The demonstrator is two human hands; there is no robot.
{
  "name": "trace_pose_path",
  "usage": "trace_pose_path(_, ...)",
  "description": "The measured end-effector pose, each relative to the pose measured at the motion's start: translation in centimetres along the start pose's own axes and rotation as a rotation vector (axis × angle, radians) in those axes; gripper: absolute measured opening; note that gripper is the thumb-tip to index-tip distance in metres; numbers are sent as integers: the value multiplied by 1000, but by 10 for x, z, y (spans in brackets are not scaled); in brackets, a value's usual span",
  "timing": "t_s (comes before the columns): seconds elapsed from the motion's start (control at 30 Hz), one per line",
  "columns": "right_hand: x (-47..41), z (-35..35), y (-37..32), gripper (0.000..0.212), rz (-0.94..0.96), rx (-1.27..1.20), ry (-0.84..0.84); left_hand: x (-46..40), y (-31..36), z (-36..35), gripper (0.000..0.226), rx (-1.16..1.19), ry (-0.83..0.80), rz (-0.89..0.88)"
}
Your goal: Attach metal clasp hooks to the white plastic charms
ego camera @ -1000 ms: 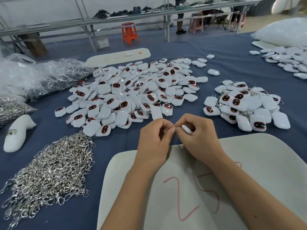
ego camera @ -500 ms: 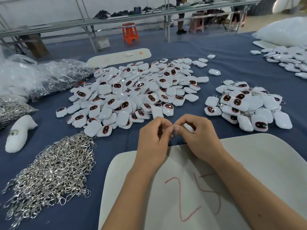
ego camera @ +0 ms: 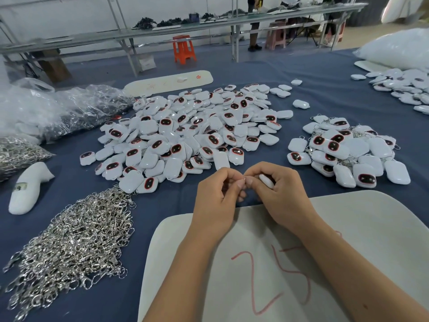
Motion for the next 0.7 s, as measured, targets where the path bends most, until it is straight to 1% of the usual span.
trace_pose_path(0.17, -1, 0, 1, 20, -3, -36, -18, 0, 2, 1, 18, 64, -14, 15)
trace_pose_path(0.33, -2, 0, 1, 20, 3, -70, -37, 1, 2, -1, 21, 34, 8, 13)
trace_pose_path(0.47, -1, 0, 0, 19, 23, -71, -37, 2, 4, -6, 20, -22, 56, -10)
trace_pose_path(0.7, 2, -1, -3, 20, 93, -96, 57, 4, 10, -18, 23, 9, 193, -30)
Point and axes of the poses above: each hand's wrist, its own x-axis away from the middle knuckle, its own z-axis out of the back of the hand, y = z × x, the point moved 1 cm from there along -x, towards the middle knuckle
